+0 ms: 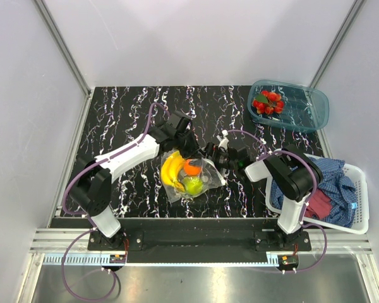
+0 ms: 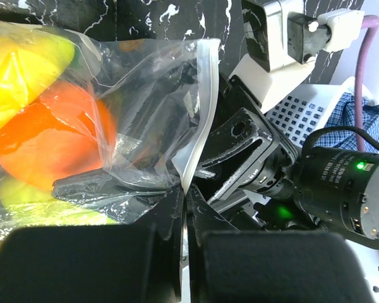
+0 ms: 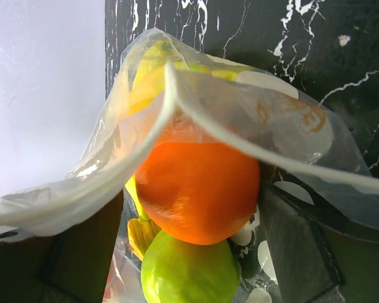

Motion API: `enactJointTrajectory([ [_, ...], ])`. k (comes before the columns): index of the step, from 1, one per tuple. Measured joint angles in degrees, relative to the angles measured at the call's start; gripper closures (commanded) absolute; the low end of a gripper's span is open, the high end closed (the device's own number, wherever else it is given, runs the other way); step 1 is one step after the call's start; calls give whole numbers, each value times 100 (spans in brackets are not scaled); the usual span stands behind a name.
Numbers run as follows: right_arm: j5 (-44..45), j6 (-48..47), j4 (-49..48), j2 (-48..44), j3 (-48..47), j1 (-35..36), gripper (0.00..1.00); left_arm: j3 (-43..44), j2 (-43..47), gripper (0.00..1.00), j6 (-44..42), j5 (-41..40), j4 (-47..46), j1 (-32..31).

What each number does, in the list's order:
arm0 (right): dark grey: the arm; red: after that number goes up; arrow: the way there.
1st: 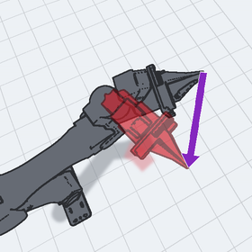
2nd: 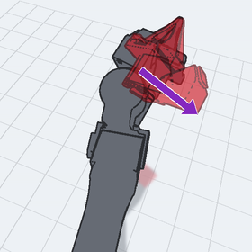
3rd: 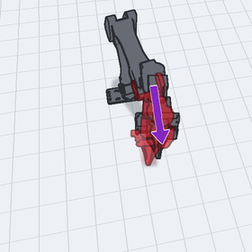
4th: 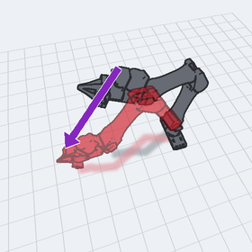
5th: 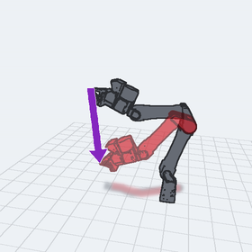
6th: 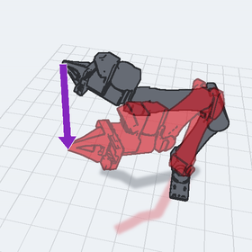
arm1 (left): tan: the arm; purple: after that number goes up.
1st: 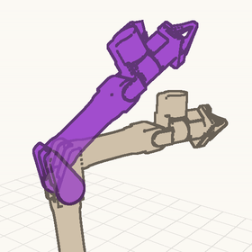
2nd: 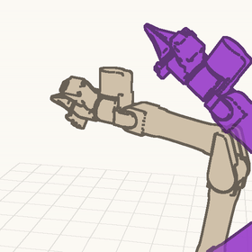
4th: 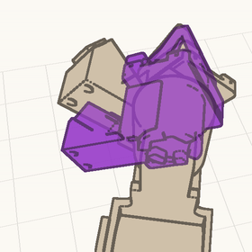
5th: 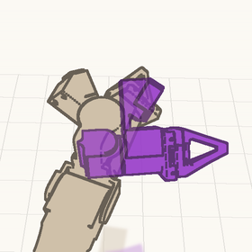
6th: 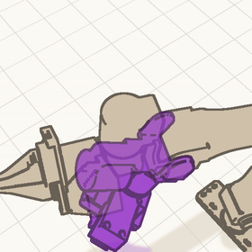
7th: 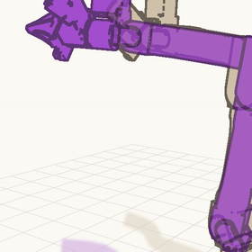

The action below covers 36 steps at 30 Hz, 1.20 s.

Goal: Open the zip-top bag and remove the fake food

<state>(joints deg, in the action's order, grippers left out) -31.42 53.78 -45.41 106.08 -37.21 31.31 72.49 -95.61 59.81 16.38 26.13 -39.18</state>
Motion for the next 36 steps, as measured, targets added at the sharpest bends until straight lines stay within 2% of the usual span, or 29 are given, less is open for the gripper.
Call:
enactJointTrajectory([
  [5, 9, -55, 175, 28, -94, 0, 6, 0, -9, 100, 0, -90, 7, 0],
  [8, 33, -107, 175, 103, -138, 4, 10, -33, -17, 100, 0, -151, -4, -2],
  [12, 20, -166, 179, 223, -256, 13, 24, -111, -17, 100, 2, -267, -63, -4],
  [13, 26, -168, 179, 243, -280, 22, 35, -151, -17, 100, 4, -282, -96, -4],
  [15, 35, -186, 190, 262, -299, 44, 43, -197, -17, 100, 9, -293, -105, -13],
  [16, 35, -192, 212, 262, -308, 55, 52, -216, -17, 100, 7, -302, -105, -28],
  [18, 26, -216, 275, 260, -313, 68, 60, -232, -11, 100, -11, -352, -92, -55],
  [21, 52, -269, 527, 122, -326, 74, 77, -234, 48, 100, -138, -380, -55, -66],
  [26, 107, -411, 1226, -428, -317, 146, 90, -160, 315, 100, -608, -422, 175, -162],
  [36, 367, -693, 2463, -1926, 50, 243, 92, 114, 970, 100, -1827, -509, 688, -494],
])
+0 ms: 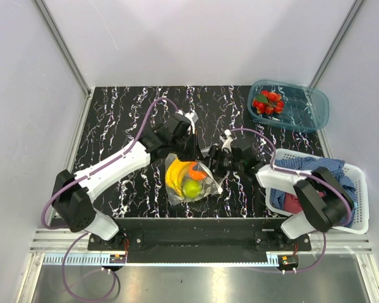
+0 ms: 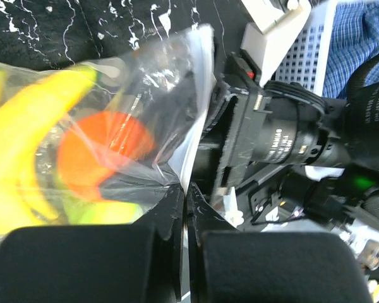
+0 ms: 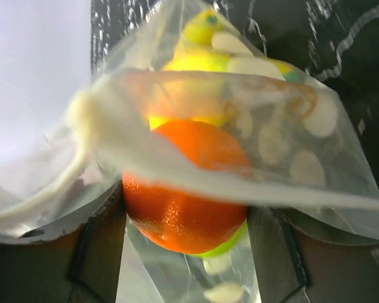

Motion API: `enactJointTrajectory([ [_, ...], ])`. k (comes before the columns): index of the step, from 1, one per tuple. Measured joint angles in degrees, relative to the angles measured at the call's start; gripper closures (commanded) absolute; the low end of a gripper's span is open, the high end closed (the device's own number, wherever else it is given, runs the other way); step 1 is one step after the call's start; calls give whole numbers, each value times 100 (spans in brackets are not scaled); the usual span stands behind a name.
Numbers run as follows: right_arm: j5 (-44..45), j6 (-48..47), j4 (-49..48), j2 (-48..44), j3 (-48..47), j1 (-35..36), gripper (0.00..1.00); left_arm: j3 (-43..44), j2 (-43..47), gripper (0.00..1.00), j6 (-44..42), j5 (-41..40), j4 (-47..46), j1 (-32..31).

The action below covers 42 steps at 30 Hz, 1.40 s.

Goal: Open the zip-top bag and remove the fake food

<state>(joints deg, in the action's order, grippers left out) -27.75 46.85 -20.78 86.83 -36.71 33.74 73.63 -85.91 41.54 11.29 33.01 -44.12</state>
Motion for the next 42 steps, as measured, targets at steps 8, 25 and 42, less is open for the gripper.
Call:
enactJointTrajectory([
  [8, 225, -136, 949, -964, 461, 2, 93, -24, 393, 100, -297, -2, 76, -17],
  [25, 1550, -898, 4367, -2282, -1937, -2, 93, -369, 713, 100, -201, -452, -9, -13],
  [42, 2511, -1873, 5399, 470, -4992, -3407, 92, -531, 763, 100, -1241, 50, 26, 59],
])
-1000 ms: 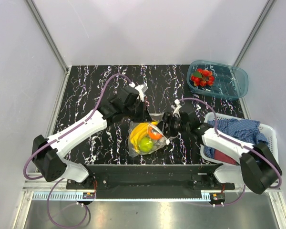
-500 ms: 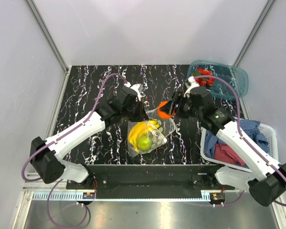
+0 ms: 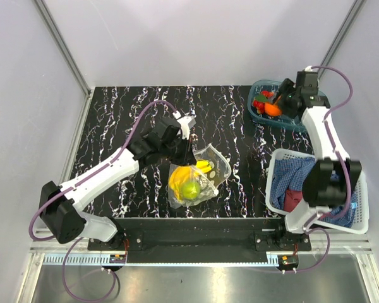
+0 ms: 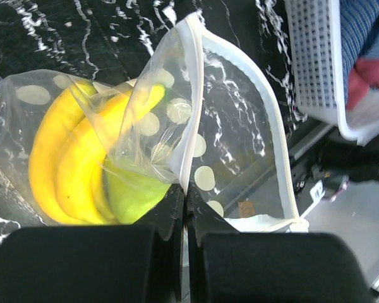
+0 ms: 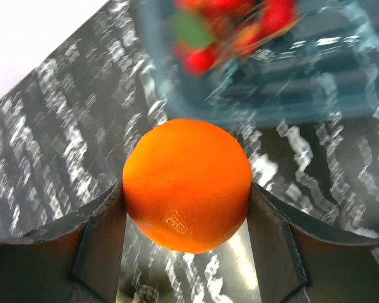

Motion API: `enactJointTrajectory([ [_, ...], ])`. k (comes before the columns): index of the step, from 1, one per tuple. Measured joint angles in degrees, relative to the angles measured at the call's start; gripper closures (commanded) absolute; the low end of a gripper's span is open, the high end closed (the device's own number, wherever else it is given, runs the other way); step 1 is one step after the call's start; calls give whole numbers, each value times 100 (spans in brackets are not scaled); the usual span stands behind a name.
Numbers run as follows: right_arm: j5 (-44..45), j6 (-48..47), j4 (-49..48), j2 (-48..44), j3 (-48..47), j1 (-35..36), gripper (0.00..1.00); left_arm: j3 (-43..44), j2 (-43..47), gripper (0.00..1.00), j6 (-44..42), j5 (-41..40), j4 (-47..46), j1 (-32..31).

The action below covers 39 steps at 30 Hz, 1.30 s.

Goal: Open the zip-top bag and remove the fake food

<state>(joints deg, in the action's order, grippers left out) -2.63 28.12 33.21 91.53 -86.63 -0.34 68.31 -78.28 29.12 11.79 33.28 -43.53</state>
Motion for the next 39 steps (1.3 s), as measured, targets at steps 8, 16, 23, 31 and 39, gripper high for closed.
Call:
enactJointTrajectory([
  [8, -203, -42, 243, 2103, -1471, -1115, 78, 11, -22, 100, -828, 1377, 9, 629],
  [16, -378, 61, 968, 3191, -2498, -1165, 10, 271, -446, 100, -1132, 2098, 7, 1303],
  [23, -131, -160, 1626, 3067, -2640, -1154, 2, 494, -750, 100, -929, 2253, 76, 1296],
  [31, -245, -503, 1790, 1451, -1128, -841, 4, 647, -793, 100, -267, 2221, 136, 1294],
  [39, -1467, -581, 1397, -748, 343, 1287, 19, 898, -953, 100, 337, 1943, 109, 1167],
])
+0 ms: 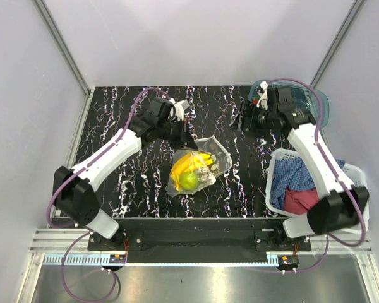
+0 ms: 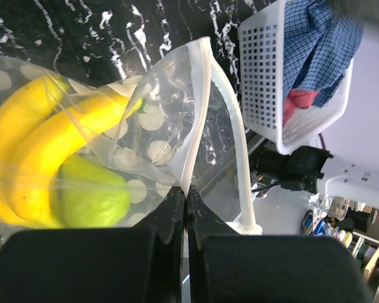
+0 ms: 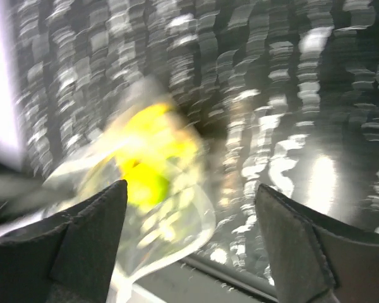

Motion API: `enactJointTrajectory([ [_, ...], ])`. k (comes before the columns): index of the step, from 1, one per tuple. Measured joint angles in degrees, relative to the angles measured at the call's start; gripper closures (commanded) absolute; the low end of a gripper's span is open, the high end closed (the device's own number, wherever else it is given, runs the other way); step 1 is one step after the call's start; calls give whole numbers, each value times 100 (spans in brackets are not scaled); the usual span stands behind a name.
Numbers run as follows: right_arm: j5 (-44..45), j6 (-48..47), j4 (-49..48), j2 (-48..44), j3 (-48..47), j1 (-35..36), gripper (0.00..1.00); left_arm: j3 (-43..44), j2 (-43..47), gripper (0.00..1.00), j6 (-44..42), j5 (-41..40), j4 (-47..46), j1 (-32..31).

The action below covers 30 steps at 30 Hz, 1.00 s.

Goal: Open the zip-top bag and remove the fake food

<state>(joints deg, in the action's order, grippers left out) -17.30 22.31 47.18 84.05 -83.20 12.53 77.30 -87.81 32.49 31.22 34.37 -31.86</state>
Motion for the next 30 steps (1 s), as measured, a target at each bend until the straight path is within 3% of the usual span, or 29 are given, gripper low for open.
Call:
enactJointTrajectory([
  [4, -732, 98, -332, -719, 619, 291, 42, 295, -177, 100, 214, -269, -63, -308],
  [13, -1768, 433, -1152, -730, 2184, 662, 51, 678, -599, 100, 695, -612, -330, -793],
  [18, -2006, 612, -1668, -549, 2828, 743, 49, 822, -896, 100, 1005, -686, -439, -807],
  [25, -2284, 841, -2557, -61, 3261, 855, 38, 1014, -1246, 100, 1364, -723, -605, -981],
  [29, -2450, 979, -3014, 286, 3536, 857, 29, 1078, -1462, 100, 1558, -704, -726, -1102],
  [30, -2463, 1012, -3097, 343, 3587, 857, 22, 1088, -1523, 100, 1598, -702, -763, -1123],
])
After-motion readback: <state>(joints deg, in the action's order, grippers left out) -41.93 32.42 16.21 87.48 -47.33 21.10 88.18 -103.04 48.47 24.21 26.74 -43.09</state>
